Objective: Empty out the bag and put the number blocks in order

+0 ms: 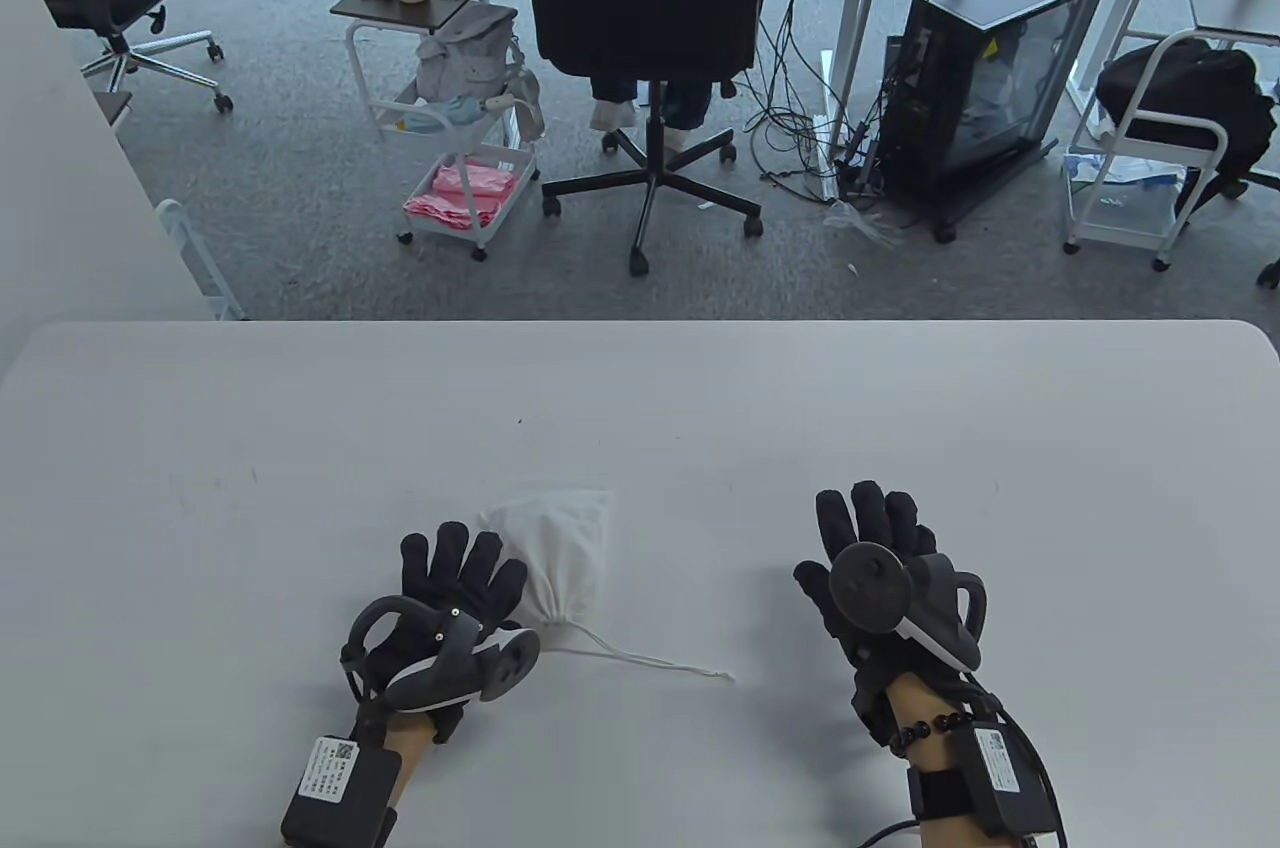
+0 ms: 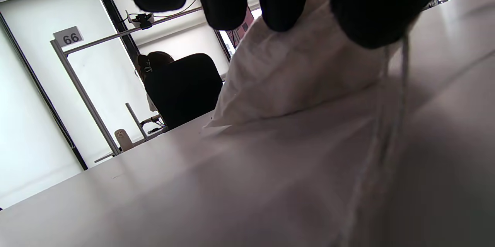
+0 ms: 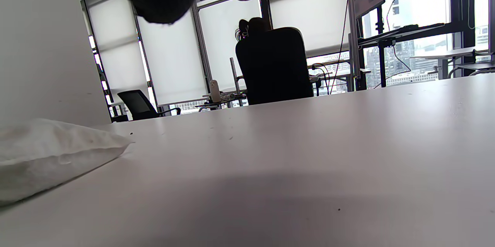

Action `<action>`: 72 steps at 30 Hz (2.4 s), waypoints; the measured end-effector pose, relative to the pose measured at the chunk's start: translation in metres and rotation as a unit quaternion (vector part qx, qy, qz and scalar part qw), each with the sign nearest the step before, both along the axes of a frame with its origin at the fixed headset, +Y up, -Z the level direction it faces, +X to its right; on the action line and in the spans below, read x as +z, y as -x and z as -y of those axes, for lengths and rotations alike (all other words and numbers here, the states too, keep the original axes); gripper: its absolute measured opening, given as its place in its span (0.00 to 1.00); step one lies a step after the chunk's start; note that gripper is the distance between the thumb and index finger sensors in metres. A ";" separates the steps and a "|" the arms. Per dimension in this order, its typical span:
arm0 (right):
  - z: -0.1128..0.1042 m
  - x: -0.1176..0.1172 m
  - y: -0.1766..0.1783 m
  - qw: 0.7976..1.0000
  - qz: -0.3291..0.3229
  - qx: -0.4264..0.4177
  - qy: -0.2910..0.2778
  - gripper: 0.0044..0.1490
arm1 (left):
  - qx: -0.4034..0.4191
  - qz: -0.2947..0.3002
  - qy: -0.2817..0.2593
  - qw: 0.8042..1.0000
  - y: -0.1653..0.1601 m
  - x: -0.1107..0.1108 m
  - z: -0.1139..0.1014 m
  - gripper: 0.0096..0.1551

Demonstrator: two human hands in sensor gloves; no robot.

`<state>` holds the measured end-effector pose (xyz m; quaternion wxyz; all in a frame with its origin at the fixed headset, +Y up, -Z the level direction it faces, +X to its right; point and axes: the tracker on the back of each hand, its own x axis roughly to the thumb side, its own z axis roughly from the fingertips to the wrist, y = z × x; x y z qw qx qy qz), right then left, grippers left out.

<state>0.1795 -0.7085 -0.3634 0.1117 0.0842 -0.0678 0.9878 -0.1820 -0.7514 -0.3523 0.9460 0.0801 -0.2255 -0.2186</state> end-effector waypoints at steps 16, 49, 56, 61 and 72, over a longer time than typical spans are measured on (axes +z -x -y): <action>0.000 0.002 0.010 1.000 -0.017 -0.002 0.001 0.47 | 0.104 -0.013 -0.062 0.993 -0.012 -0.012 -0.028 0.21; -0.014 0.064 0.111 0.965 -0.216 -0.090 -0.121 0.36 | 0.430 0.079 -0.003 0.899 -0.029 0.049 -0.068 0.21; -0.020 0.065 0.104 0.954 -0.199 -0.172 -0.142 0.24 | 0.420 0.137 0.043 0.896 -0.037 0.051 -0.067 0.26; -0.023 0.064 0.100 0.957 -0.196 -0.159 -0.144 0.22 | 0.419 0.154 0.055 0.893 -0.038 0.050 -0.063 0.25; -0.028 0.032 0.045 0.950 -0.131 -0.259 -0.117 0.21 | 0.530 0.106 0.067 0.839 0.001 0.031 -0.068 0.22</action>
